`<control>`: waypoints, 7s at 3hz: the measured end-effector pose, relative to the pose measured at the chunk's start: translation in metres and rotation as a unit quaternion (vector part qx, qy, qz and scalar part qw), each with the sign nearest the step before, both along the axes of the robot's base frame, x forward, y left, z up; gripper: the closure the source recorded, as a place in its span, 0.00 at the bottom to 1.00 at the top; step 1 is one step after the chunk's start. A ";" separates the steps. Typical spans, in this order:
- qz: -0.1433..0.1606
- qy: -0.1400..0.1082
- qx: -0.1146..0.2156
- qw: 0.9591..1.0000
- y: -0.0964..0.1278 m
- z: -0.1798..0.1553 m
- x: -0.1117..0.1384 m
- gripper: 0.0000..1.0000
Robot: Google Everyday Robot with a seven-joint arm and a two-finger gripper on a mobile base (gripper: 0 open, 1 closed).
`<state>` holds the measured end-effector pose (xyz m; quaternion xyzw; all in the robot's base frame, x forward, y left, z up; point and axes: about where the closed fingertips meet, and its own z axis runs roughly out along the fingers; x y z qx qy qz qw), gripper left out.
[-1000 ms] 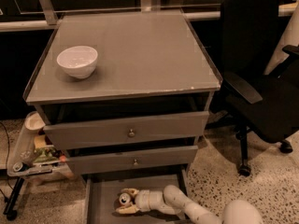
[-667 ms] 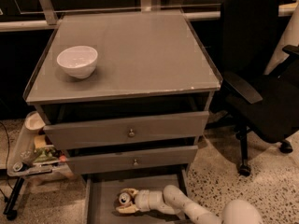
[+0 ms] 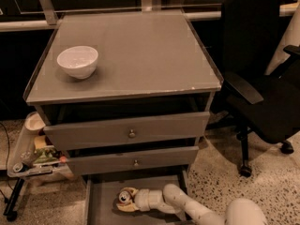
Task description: Pick coke can from bottom drawer and place on counter
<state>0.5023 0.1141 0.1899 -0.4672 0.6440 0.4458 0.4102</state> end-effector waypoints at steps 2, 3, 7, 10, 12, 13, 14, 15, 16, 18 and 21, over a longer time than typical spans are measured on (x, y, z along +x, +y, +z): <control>-0.041 0.025 -0.027 0.998 -0.013 0.067 -0.010 1.00; -0.042 0.025 -0.027 0.998 -0.014 0.067 -0.009 1.00; -0.129 0.033 -0.047 0.990 -0.046 0.137 -0.061 1.00; -0.140 -0.018 -0.049 0.989 -0.064 0.237 -0.070 1.00; -0.150 -0.052 -0.054 0.986 -0.080 0.283 -0.063 1.00; -0.150 -0.055 -0.051 0.986 -0.078 0.299 -0.064 1.00; -0.153 -0.065 -0.038 0.985 -0.080 0.337 -0.064 1.00; -0.156 -0.077 -0.030 0.984 -0.087 0.374 -0.057 1.00; -0.156 -0.077 -0.030 0.984 -0.087 0.374 -0.057 1.00; -0.175 -0.087 -0.002 0.981 -0.109 0.437 -0.038 1.00; -0.194 -0.126 -0.011 0.973 -0.139 0.513 -0.015 1.00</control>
Offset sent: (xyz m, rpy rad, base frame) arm -0.0115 -0.0407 0.1058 -0.1088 0.0749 -0.1738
